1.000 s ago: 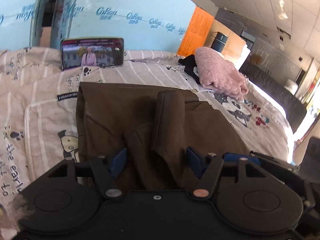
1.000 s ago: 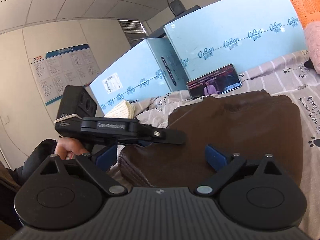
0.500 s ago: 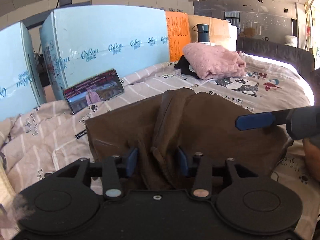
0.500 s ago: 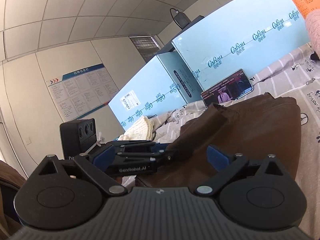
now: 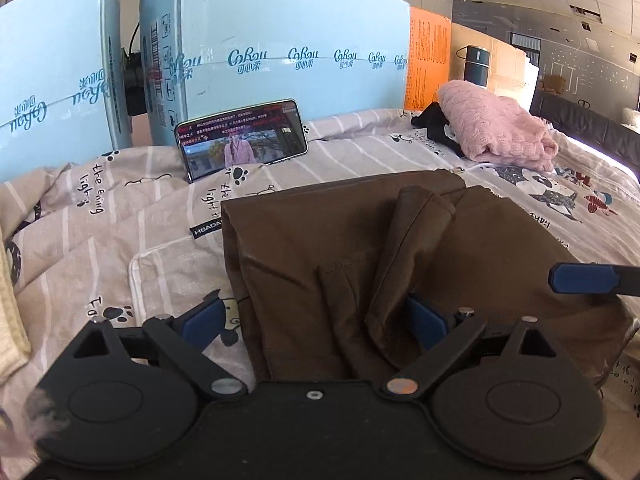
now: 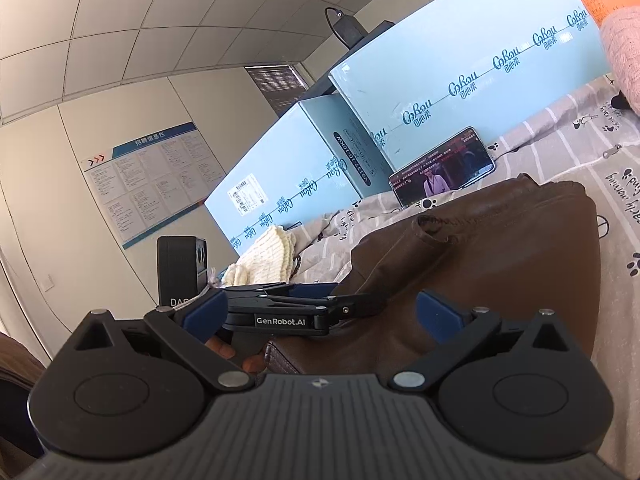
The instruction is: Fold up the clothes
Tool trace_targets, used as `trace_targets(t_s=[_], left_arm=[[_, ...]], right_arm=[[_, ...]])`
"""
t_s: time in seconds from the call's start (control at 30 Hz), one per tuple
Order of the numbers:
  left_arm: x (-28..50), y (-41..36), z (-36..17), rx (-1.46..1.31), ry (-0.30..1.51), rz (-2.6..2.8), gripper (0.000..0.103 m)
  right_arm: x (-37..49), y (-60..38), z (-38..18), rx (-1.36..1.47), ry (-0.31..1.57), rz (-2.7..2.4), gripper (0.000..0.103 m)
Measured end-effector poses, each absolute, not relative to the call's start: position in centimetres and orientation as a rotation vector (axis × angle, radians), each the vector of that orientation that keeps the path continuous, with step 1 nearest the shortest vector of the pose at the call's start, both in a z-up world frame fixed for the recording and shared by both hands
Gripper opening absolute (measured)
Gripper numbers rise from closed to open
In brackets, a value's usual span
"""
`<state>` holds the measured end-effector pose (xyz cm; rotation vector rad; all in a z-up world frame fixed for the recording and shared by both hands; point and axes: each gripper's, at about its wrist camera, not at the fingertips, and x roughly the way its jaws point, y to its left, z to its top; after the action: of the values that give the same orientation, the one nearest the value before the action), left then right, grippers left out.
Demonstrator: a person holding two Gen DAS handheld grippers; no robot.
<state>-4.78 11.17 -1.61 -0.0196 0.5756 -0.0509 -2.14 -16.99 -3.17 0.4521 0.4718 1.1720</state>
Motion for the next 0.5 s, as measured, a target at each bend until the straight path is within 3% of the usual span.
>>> trace_targets(t_s=[0.37,0.5], left_arm=[[-11.8,17.0,1.3,-0.552,0.519,-0.089,0.103],[-14.4,17.4,0.8,-0.657,0.567,-0.133,0.103]], right_arm=[[-1.7,-17.1,-3.5,0.472,0.502,1.114,0.103],[-1.8,-18.4,-2.4,0.609,0.508,1.058,0.103]])
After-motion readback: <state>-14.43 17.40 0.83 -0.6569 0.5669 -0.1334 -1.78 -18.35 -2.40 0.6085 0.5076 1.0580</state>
